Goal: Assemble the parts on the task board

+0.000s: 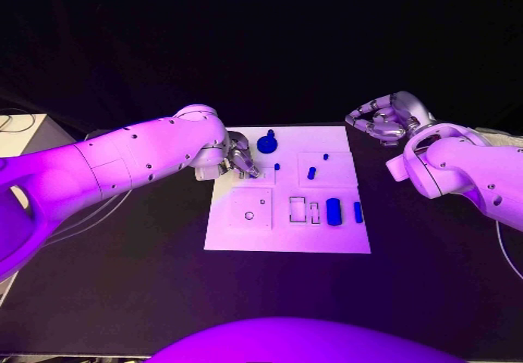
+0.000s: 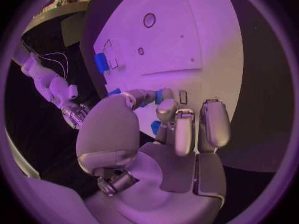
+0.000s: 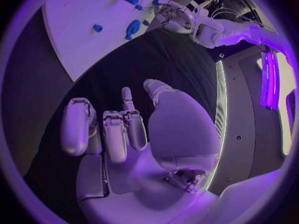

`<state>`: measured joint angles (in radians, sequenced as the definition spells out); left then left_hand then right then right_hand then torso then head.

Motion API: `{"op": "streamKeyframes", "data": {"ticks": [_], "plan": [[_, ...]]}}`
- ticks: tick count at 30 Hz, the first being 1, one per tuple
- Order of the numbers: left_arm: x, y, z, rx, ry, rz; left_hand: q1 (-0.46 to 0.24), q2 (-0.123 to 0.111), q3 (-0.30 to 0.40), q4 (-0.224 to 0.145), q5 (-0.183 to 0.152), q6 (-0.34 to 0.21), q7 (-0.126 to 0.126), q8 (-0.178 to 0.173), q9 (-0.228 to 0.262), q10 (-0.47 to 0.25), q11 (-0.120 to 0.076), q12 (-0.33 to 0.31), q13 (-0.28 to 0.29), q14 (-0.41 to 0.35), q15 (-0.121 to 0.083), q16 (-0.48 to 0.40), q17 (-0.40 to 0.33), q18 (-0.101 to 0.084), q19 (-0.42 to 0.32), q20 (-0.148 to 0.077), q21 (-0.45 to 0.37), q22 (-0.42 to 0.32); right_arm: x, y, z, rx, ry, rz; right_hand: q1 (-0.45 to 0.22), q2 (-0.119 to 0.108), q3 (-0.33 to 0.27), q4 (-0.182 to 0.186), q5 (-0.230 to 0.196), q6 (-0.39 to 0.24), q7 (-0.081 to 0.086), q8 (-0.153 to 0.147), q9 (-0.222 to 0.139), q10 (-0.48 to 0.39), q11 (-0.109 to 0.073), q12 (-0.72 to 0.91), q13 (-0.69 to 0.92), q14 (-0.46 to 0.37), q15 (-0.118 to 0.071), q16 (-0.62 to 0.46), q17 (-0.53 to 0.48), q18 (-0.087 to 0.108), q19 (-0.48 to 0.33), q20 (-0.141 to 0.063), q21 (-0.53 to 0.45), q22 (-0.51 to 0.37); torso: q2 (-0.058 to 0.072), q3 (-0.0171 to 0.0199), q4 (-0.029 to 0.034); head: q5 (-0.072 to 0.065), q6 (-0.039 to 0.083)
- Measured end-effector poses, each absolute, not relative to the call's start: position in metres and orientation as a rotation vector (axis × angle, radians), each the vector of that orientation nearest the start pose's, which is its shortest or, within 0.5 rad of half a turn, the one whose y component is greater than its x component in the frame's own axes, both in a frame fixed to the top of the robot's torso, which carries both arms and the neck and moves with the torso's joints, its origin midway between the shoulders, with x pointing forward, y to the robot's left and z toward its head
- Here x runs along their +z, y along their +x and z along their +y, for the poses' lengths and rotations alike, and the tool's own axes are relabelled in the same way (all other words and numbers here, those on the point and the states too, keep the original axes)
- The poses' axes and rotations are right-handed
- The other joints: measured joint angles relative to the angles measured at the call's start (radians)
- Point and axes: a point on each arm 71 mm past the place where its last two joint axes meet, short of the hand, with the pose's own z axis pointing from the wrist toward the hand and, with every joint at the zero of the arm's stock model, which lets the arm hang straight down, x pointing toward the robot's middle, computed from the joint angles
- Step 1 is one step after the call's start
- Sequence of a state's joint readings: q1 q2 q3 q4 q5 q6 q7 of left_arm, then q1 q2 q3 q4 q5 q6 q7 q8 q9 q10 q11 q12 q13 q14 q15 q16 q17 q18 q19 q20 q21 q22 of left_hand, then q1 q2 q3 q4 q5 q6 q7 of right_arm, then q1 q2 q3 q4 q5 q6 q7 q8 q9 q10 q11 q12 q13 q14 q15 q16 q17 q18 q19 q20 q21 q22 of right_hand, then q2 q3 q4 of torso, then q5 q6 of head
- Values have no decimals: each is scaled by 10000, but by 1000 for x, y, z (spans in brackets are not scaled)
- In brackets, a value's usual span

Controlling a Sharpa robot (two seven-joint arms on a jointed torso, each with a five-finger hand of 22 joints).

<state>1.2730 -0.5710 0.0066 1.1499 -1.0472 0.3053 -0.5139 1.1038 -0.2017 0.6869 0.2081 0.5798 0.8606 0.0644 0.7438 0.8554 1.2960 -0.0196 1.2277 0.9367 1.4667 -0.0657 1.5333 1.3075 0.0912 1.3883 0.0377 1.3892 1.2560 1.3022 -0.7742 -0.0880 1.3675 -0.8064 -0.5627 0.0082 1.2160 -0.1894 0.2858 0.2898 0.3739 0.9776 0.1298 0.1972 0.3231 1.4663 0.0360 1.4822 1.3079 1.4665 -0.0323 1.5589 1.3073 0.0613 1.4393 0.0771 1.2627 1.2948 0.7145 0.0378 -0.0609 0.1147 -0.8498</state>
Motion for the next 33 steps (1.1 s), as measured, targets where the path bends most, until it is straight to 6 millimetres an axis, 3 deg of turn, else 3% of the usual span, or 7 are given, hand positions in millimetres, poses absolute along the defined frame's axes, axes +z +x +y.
{"op": "streamKeyframes", "data": {"ticks": [19, 33], "plan": [[-201, 548, 186, -3963, -2037, 24119, 41, 41, -27, -27, -7, 8, 21, -30, -33, -2, 1, -41, -32, 0, 0, 0, 0, 0, 0, 0, 0, 0, -152, 532, -230, 8312, 5003, 14820, 0, 0, 0, 0, 0, 8, -8, 0, -2, 0, 0, 0, -2, 0, 0, 0, 0, 0, 0, 0, 0, 0, -4, -7, 1, -14, 21], [-177, 552, 188, -4328, -1781, 24370, 48, 48, -27, -27, 31, -2, 32, -49, -35, -2, 2, -129, -142, 0, 0, 0, 0, 0, 0, 0, 0, -60, -152, 532, -230, 8304, 5008, 14823, 0, 0, 1, 0, 0, 9, -8, 0, -2, 0, 0, 0, -3, 0, 0, 0, 0, 0, 0, 0, 0, 0, -10, -3, 8, -33, 46]]}}
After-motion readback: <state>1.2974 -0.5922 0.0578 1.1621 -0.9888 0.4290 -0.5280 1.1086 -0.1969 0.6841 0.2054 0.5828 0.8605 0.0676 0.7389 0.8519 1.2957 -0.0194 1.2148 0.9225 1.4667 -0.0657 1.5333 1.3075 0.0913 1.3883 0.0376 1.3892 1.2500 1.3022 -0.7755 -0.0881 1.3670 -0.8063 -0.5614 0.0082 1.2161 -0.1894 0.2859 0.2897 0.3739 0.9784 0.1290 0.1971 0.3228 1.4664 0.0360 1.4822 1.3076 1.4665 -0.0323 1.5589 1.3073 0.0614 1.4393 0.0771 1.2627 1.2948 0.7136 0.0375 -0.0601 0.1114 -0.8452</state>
